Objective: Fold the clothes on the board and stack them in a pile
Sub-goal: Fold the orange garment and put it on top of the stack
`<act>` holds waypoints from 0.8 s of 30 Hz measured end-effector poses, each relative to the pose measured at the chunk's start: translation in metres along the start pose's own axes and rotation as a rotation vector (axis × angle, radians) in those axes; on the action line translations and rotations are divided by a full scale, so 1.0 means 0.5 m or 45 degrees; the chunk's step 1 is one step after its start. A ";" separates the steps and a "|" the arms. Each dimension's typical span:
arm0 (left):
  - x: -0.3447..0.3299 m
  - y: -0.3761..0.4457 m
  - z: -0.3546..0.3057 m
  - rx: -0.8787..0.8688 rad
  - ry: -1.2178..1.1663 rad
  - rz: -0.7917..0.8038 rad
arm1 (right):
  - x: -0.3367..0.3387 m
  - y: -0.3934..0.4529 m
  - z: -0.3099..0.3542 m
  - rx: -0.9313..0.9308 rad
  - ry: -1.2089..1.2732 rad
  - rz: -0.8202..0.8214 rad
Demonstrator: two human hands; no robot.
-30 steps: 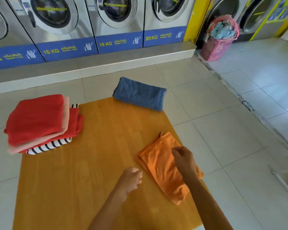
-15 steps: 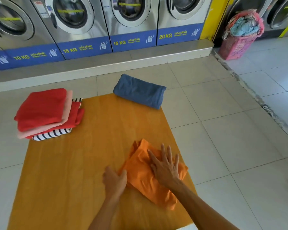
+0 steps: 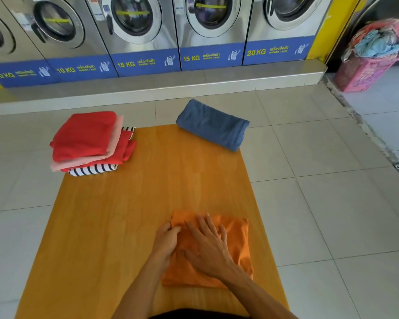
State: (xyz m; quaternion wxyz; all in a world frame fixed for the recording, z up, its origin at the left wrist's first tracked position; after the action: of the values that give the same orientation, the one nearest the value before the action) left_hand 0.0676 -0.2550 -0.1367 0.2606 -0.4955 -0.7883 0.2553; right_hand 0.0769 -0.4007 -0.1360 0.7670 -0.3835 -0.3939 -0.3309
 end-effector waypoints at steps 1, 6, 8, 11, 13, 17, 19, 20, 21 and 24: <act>0.000 0.003 0.003 0.020 -0.090 0.002 | 0.003 -0.002 0.000 0.019 -0.003 -0.005; -0.014 -0.001 -0.007 0.120 -0.441 0.176 | 0.002 -0.010 -0.003 0.100 -0.033 0.003; -0.008 0.002 -0.010 0.158 -0.518 0.240 | 0.005 -0.011 -0.007 0.100 0.022 -0.001; 0.011 0.029 0.005 0.186 -0.598 0.167 | 0.012 -0.007 -0.015 0.097 0.034 -0.072; 0.023 0.051 0.021 0.181 -0.539 0.006 | 0.011 -0.006 -0.019 0.071 0.010 -0.126; 0.028 0.056 0.031 0.171 -0.250 -0.155 | 0.000 -0.008 -0.016 -0.015 0.003 -0.129; 0.022 0.037 0.018 0.155 -0.101 -0.105 | -0.005 -0.005 -0.004 -0.035 0.000 -0.127; 0.018 0.036 0.018 0.150 -0.065 -0.053 | -0.009 -0.003 0.004 -0.026 -0.016 -0.128; 0.017 0.032 0.016 0.154 -0.056 -0.006 | -0.012 0.000 0.011 -0.010 -0.036 -0.128; 0.022 0.034 0.020 0.167 -0.166 0.093 | -0.022 0.007 0.020 0.020 -0.062 -0.064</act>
State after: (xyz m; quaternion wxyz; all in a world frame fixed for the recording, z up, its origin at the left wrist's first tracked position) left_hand 0.0679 -0.2402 -0.1534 0.2309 -0.4881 -0.7667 0.3474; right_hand 0.0710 -0.3883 -0.1429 0.7516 -0.3753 -0.4246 -0.3375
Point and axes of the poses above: each hand's wrist, its own y-axis towards the middle knuckle, its own x-axis out of the back of the hand, z = x × y, the point moved 2 cm from there along y, towards the middle knuckle, and after that the axes turned 6 degrees about -y, right-handed, at the moved point
